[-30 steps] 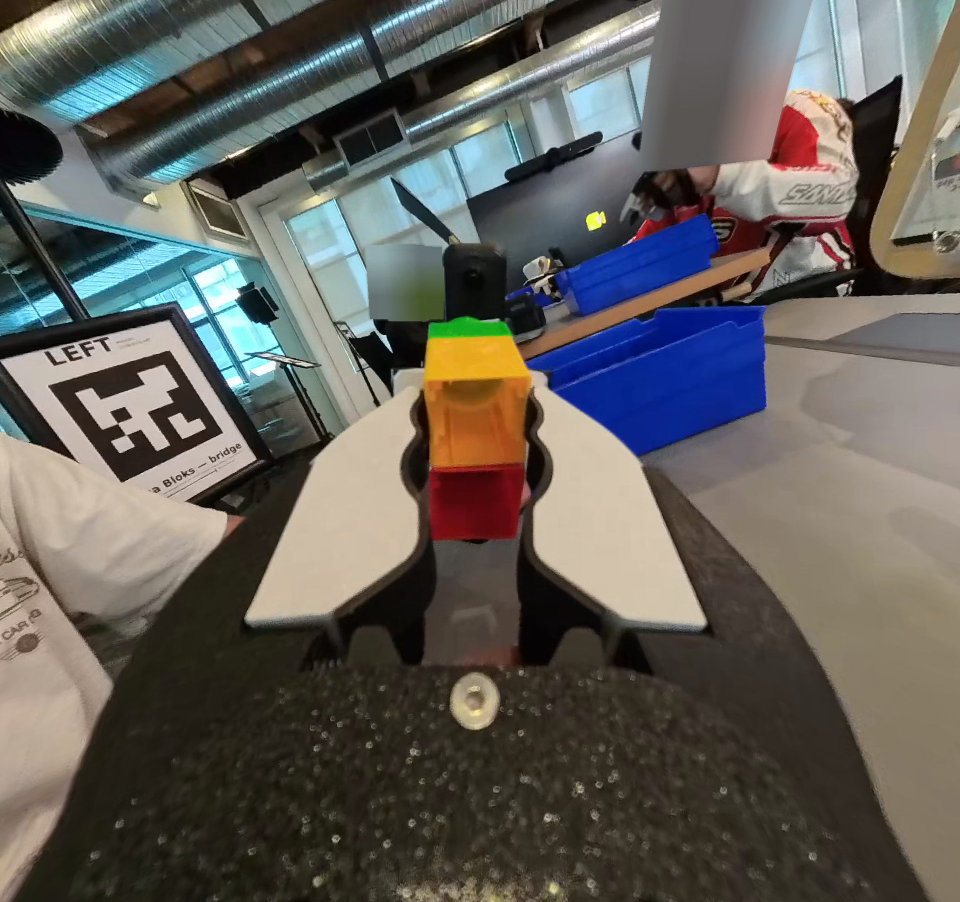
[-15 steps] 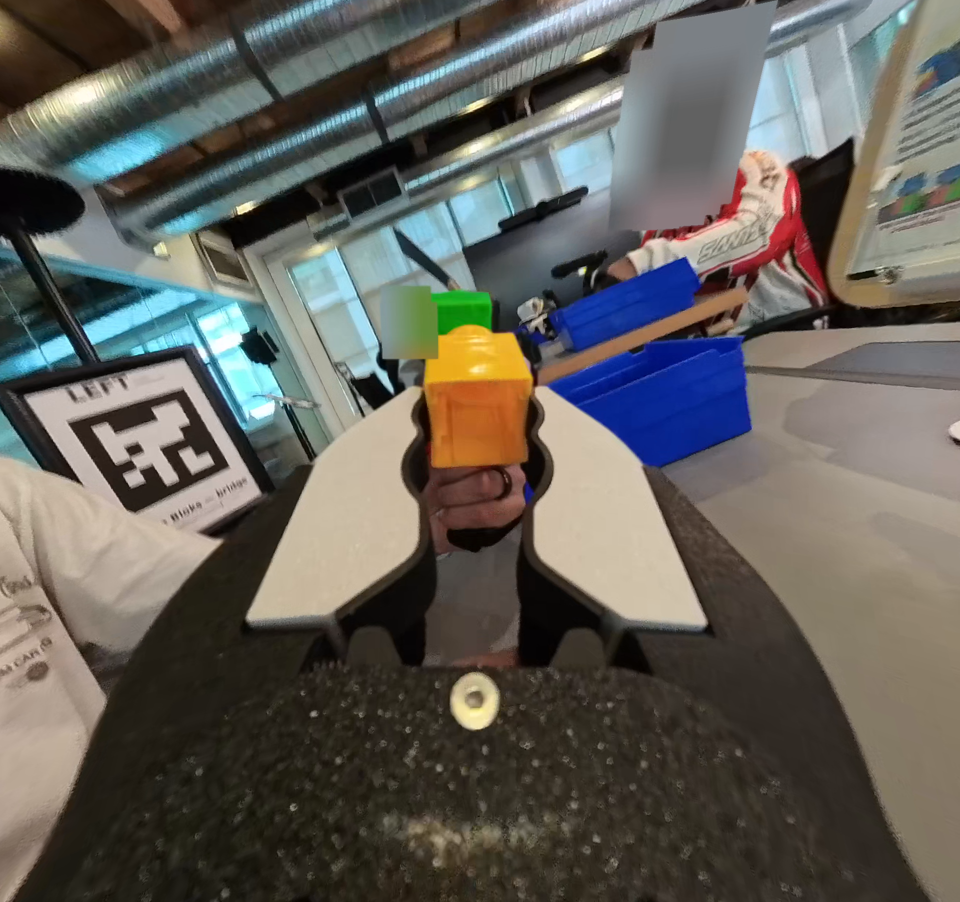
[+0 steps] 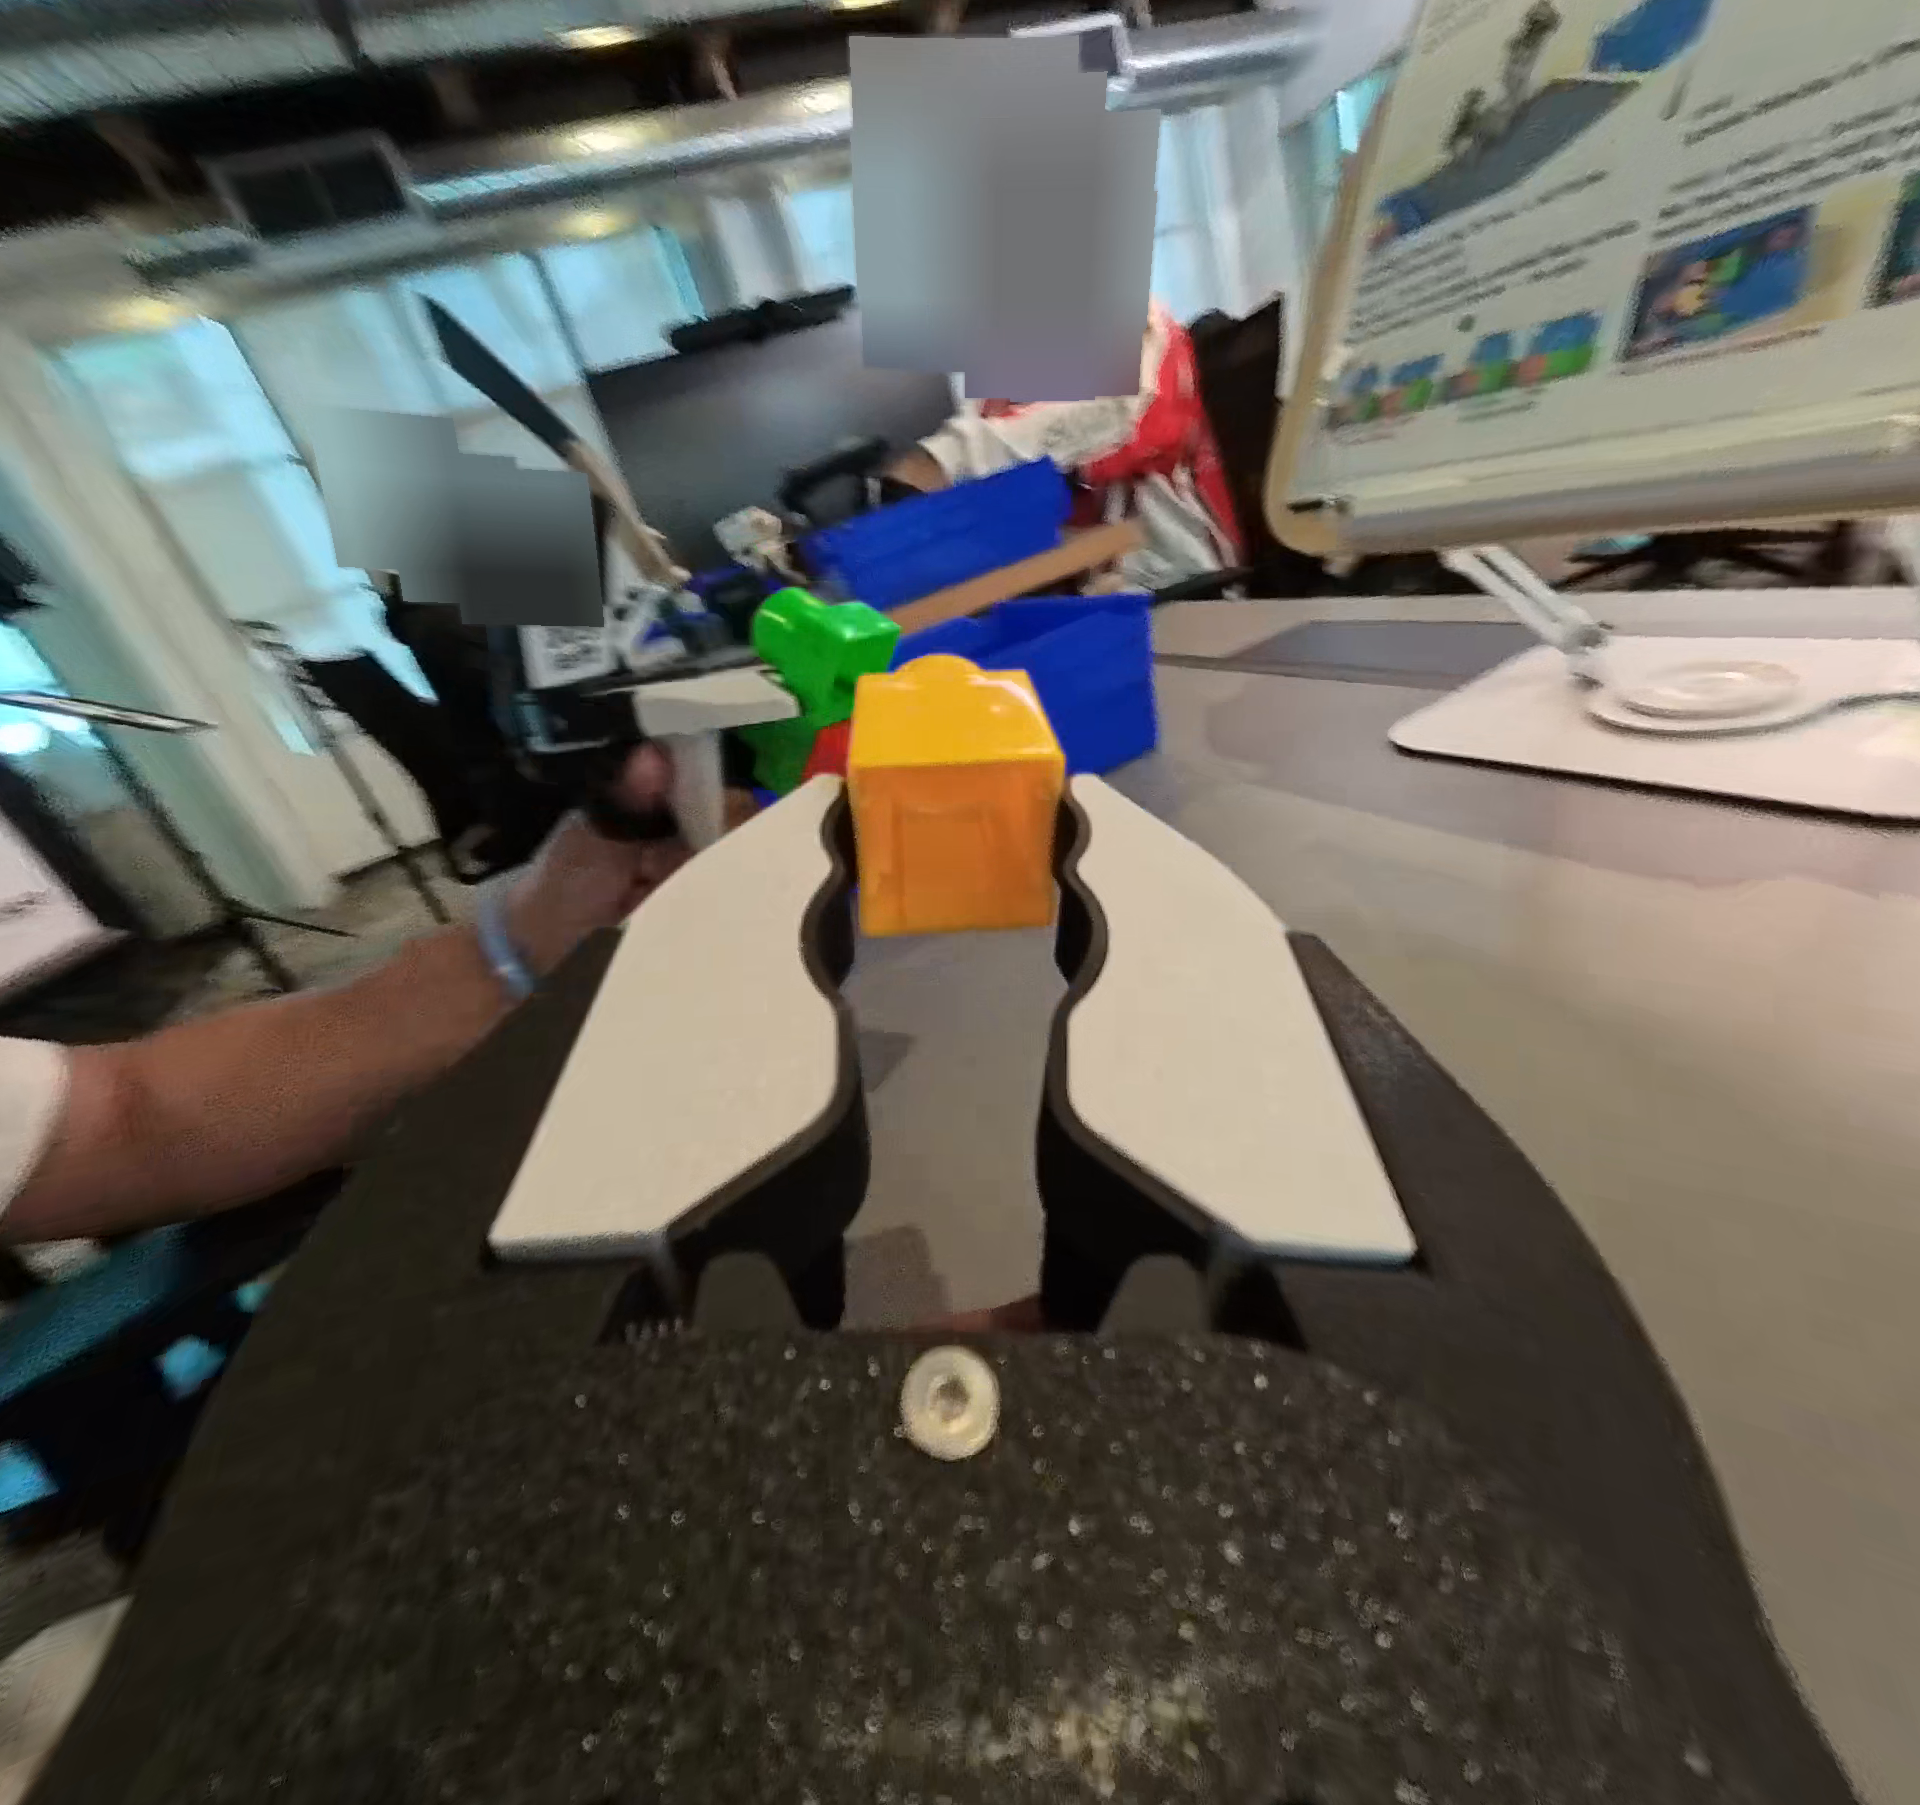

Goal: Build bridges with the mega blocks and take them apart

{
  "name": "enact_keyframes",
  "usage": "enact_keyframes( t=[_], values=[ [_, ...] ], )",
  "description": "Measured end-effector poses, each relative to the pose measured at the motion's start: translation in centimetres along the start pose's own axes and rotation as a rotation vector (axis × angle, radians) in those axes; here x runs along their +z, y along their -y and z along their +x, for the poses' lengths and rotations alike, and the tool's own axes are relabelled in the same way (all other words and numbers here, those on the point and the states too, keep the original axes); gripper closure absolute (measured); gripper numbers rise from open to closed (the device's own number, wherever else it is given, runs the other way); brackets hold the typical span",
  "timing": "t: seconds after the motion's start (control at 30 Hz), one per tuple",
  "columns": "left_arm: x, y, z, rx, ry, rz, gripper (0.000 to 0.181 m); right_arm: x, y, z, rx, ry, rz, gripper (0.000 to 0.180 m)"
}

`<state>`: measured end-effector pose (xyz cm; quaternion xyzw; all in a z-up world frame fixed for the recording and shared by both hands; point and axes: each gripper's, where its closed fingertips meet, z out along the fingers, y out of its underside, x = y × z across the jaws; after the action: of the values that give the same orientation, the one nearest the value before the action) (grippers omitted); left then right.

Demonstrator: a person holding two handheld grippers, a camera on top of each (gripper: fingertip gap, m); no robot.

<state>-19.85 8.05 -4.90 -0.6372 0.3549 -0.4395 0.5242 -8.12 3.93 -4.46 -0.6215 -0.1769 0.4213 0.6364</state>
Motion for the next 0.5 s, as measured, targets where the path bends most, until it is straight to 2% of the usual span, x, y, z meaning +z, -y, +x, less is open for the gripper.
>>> enact_keyframes(
  t=[0.07,0.13,0.27,0.37,0.43,0.5],
  values=[
    [0.1,-1.3,0.2,0.048,0.054,-0.012,0.147,-0.4,-0.7,0.4,-0.056,-0.083,-0.048,0.144],
    [0.5,-1.8,0.6,0.045,0.049,-0.003,0.147,-1.5,0.3,0.9,-0.117,-0.163,-0.111,0.144],
    [1.0,-2.8,0.4,0.008,0.027,-0.030,0.147,-8.5,8.1,4.1,-0.300,-0.481,-0.222,0.144],
    [0.7,-2.5,-0.3,-0.015,0.040,-0.013,0.147,-15.6,10.5,8.4,-0.303,-0.684,-0.522,0.144],
    [0.7,-2.5,-0.3,-0.047,0.015,-0.015,0.147,-20.3,9.4,11.4,-0.262,-0.776,-0.835,0.144],
    [0.8,-2.4,-0.1,-0.054,0.006,-0.014,0.147,-23.9,7.1,13.0,-0.234,-0.752,-1.156,0.144]
  ],
)
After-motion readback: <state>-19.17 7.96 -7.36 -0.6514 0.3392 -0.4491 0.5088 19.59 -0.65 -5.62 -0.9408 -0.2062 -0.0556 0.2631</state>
